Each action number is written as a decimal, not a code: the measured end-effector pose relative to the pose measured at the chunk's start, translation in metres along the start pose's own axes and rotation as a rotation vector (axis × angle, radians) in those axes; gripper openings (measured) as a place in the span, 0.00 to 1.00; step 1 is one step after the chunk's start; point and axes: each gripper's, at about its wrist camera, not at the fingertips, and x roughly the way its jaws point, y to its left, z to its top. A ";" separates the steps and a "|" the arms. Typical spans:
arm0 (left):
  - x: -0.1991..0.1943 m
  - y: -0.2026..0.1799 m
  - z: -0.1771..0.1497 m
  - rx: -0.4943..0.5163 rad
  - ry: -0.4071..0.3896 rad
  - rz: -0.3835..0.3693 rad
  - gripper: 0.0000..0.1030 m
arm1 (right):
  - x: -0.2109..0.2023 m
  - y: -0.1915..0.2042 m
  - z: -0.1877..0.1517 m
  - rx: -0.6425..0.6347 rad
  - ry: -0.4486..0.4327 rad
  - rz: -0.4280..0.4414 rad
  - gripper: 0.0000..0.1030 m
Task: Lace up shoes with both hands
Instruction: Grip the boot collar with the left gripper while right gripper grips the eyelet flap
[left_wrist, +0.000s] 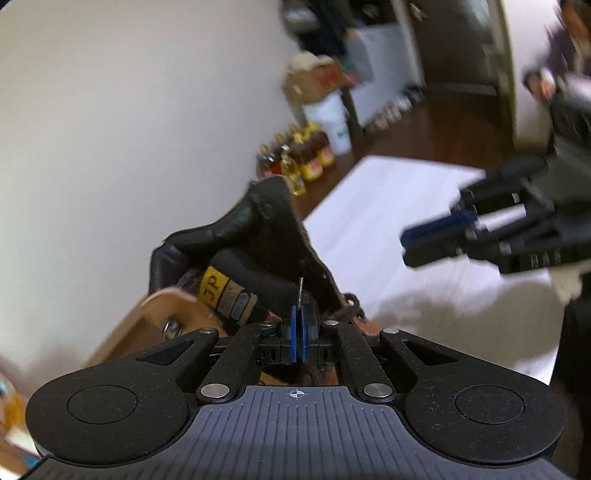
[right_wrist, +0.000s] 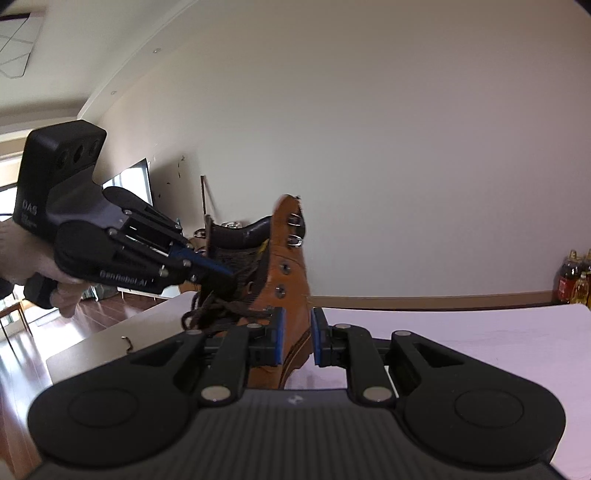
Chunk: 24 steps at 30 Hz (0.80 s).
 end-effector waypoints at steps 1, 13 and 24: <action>0.001 -0.002 0.001 0.028 0.011 0.000 0.03 | 0.003 -0.004 -0.001 0.011 0.003 0.004 0.16; 0.010 -0.018 0.017 0.263 0.106 -0.040 0.03 | 0.022 -0.023 0.003 0.027 0.013 0.036 0.16; 0.008 -0.037 0.020 0.400 0.093 -0.035 0.03 | 0.028 -0.025 0.008 -0.056 0.016 0.097 0.17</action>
